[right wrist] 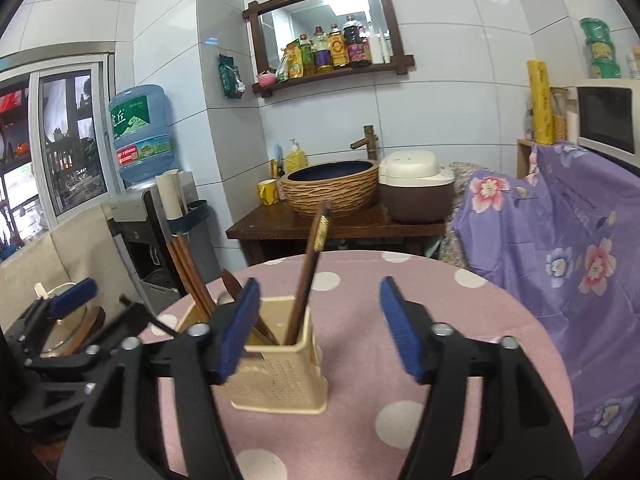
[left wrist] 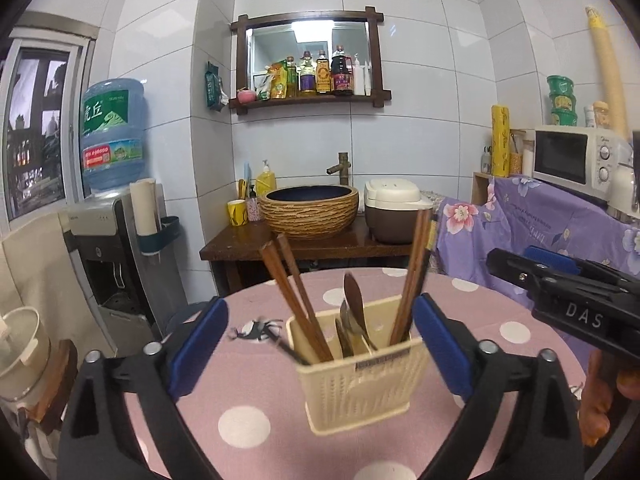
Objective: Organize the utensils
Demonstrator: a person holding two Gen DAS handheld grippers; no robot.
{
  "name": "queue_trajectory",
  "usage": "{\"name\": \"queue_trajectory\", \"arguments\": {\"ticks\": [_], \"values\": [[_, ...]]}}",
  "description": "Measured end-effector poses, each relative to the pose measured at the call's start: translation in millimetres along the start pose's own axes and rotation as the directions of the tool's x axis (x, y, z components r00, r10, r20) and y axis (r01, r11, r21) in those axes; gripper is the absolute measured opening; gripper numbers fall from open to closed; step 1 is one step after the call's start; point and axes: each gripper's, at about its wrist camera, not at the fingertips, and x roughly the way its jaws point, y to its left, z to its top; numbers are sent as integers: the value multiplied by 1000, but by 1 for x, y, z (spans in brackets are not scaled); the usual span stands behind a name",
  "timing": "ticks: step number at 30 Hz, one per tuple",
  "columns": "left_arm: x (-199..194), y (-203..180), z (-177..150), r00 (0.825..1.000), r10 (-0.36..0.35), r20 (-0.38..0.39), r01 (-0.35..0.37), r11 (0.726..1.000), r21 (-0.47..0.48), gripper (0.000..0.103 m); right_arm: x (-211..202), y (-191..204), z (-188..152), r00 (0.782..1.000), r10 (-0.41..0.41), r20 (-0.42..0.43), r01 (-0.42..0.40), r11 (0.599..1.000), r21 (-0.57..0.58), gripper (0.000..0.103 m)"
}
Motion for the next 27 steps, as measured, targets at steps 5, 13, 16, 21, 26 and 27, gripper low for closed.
{"name": "queue_trajectory", "arguments": {"ticks": [5,13,16,21,26,27], "values": [[-29,9,-31,999,2,-37,-3,1000,-24,98,-34,-7,-46,997,-75,2,75,995,-58,91],[-81,23,-98,997,53,-48,-57,996,-68,98,-86,-8,-147,989,-105,-101,99,993,-56,95],[-111,27,-123,997,70,-25,-71,994,-81,98,-113,5,-178,991,-87,-98,82,995,-54,95],[-155,35,-147,994,110,-22,-111,990,-87,98,-158,31,-205,996,-64,-62,59,995,-78,96],[-197,47,-161,990,140,-1,-138,977,-164,98,-201,52,-210,999,-35,9,35,993,-115,97],[-203,46,-163,989,147,11,-143,975,-168,98,-209,57,-212,999,-30,22,33,991,-128,97]]}}
